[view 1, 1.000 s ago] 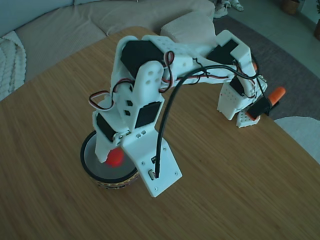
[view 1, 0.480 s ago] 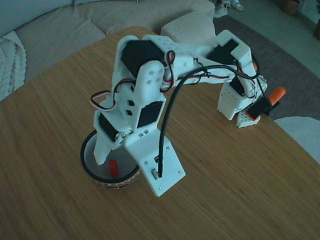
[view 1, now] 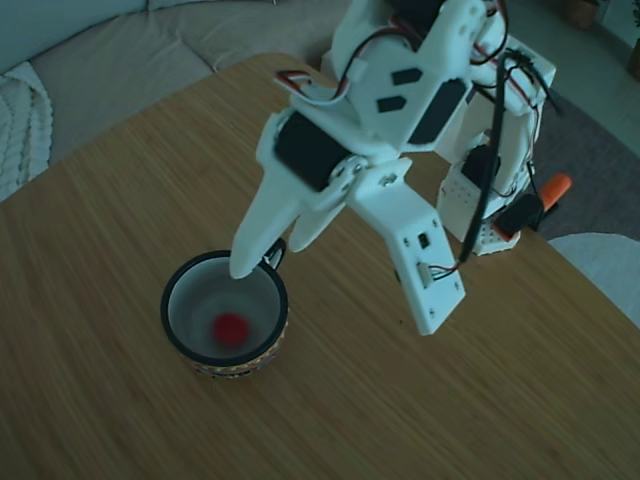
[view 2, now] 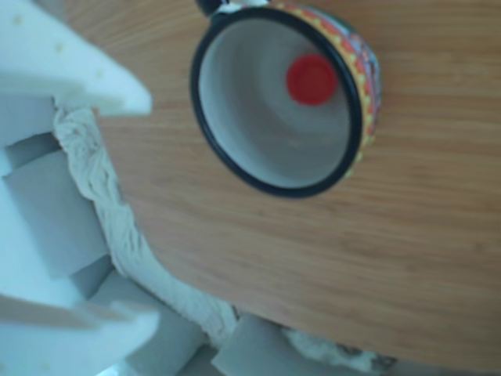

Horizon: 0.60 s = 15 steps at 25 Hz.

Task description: Grasp a red cap and put it in the cup.

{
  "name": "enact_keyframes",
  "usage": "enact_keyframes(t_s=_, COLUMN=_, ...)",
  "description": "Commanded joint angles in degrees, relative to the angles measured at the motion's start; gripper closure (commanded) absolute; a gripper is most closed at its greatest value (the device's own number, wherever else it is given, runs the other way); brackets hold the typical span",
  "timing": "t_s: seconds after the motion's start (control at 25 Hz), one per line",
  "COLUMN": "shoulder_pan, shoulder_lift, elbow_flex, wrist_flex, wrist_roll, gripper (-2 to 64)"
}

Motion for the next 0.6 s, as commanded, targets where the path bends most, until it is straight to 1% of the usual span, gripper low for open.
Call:
enact_keyframes(t_s=0.0, shoulder_pan=-1.8, shoulder_lift=7.9, elbow_flex=3.3, wrist_flex=4.0, wrist_roll=0.3, gripper=32.6)
enact_keyframes(t_s=0.56, shoulder_pan=-12.1, shoulder_lift=26.7, elbow_flex=25.8, wrist_flex=4.0, wrist_roll=1.5, gripper=32.6)
